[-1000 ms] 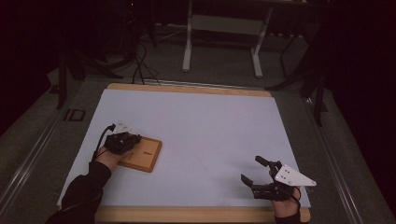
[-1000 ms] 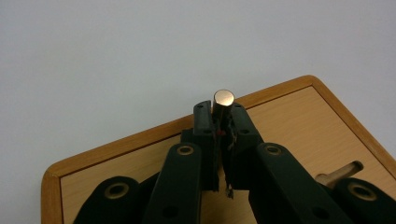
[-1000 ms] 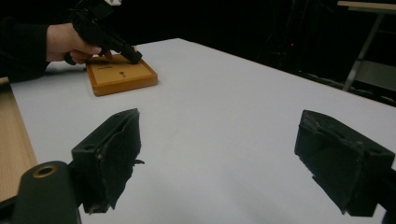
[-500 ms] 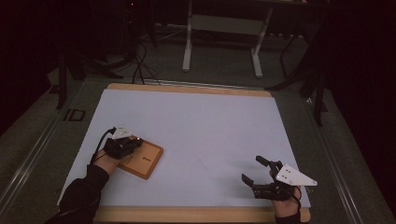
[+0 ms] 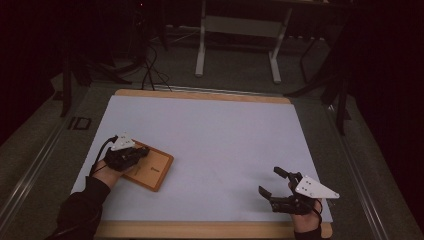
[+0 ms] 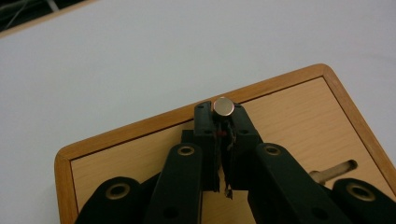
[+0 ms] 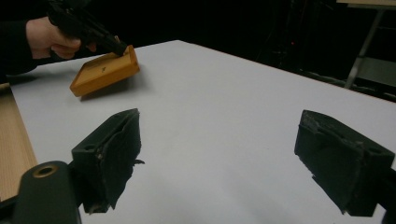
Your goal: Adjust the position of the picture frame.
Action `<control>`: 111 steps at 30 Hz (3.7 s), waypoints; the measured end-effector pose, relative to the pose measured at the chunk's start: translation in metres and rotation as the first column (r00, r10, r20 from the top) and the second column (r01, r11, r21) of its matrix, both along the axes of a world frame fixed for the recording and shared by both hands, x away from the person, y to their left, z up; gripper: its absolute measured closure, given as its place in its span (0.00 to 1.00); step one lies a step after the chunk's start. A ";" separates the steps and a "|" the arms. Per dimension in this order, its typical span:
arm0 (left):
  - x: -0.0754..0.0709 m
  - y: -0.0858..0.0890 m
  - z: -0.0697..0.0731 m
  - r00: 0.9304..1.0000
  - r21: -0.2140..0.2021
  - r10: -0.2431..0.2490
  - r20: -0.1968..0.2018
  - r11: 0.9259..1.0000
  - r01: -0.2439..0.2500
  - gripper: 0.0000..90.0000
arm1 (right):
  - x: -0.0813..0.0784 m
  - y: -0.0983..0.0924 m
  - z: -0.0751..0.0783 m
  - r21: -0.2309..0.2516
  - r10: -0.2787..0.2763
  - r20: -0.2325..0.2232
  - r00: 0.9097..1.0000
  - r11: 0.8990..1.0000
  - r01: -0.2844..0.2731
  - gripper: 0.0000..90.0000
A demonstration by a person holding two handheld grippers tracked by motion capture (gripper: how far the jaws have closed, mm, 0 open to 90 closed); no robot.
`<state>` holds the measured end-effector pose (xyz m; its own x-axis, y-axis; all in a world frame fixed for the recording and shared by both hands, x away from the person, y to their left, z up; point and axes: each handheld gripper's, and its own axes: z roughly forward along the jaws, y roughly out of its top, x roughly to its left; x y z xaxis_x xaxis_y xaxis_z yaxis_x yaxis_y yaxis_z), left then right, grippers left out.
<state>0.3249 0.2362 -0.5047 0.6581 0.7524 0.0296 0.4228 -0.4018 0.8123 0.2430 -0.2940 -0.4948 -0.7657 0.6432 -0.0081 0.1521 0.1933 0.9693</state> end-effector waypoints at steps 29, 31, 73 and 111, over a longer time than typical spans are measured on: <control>0.001 -0.041 0.049 0.990 -0.028 -0.109 0.084 0.993 0.112 0.95 | 0.001 -0.001 0.001 0.017 -0.004 0.000 1.000 1.000 0.004 0.16; 0.003 -0.050 0.051 0.988 -0.022 -0.130 0.083 0.991 0.132 0.95 | 0.000 -0.001 0.002 0.017 -0.002 0.004 1.000 1.000 0.002 0.16; 0.043 -0.188 0.021 0.934 0.032 -0.355 -0.035 0.934 0.356 0.95 | 0.000 -0.005 0.002 0.029 0.004 0.010 1.000 1.000 -0.004 0.16; 0.070 -0.226 -0.016 0.939 0.057 -0.324 -0.117 0.942 0.332 0.95 | 0.001 -0.004 0.001 0.028 0.015 0.001 1.000 0.999 -0.015 0.16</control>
